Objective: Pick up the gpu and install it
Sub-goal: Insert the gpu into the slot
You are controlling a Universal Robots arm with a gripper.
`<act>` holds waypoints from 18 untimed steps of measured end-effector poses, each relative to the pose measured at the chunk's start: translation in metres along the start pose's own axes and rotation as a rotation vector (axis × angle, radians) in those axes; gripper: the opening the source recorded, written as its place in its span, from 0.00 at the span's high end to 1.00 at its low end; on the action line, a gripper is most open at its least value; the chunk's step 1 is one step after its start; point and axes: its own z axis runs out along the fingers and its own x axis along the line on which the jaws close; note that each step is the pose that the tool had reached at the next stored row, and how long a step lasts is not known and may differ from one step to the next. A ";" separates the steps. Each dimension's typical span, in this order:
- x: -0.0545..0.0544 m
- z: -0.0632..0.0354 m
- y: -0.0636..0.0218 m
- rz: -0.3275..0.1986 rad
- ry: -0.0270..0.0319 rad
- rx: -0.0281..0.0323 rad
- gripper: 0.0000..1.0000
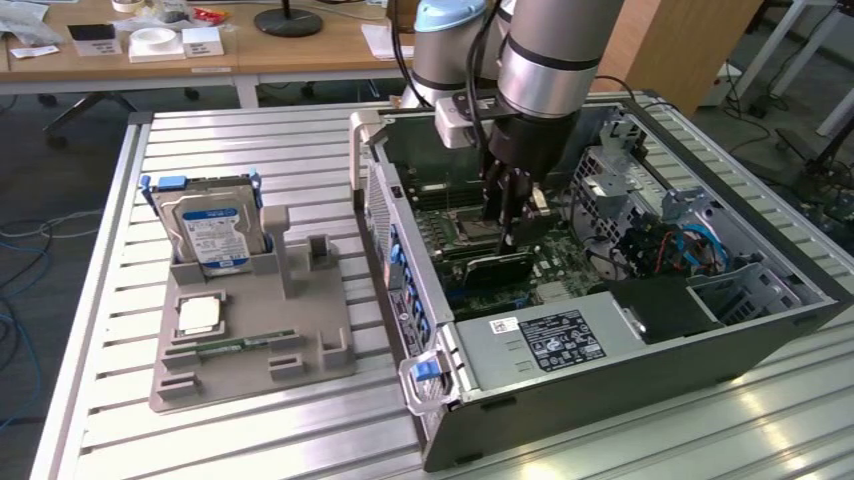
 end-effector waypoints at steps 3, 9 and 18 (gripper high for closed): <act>0.000 -0.0026 -0.0001 0.000 -0.0003 0.0001 0.42; 0.000 -0.0092 -0.0003 0.000 -0.0004 0.0002 0.42; 0.000 -0.0133 -0.0004 0.000 -0.0003 0.0002 0.42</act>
